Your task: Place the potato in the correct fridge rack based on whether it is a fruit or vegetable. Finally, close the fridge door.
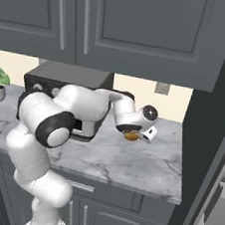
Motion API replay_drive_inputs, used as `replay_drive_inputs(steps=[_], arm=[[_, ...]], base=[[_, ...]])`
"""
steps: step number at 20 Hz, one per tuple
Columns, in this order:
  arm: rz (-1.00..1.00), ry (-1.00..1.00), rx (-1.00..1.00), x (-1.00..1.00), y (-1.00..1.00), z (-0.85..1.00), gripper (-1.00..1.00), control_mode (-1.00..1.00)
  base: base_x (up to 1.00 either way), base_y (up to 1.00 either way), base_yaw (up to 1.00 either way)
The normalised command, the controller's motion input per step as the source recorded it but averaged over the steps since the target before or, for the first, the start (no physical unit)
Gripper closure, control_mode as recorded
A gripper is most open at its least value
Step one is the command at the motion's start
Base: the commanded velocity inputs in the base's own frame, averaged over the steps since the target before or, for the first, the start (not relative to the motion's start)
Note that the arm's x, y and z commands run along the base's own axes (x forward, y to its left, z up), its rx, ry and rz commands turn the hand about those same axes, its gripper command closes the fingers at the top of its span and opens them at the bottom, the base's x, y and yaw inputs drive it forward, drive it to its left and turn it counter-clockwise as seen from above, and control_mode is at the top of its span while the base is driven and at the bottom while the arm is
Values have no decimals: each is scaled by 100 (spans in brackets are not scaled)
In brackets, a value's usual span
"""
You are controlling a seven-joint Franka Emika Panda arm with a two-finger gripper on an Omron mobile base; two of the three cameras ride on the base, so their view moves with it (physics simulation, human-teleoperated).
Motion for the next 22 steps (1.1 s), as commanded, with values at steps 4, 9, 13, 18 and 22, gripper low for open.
replay_drive_inputs(steps=[4,9,13,18,22], arm=[[8,8,-25,-100,45,87,100,-100],[10,5,-23,-100,53,84,100,-100],[14,-10,-12,-92,65,86,100,-100],[17,-13,-4,-89,65,89,100,-100],[6,-2,-6,-56,21,49,100,-100]], base=[[0,0,0],[0,0,0],[0,0,0],[0,0,0],[0,0,0]])
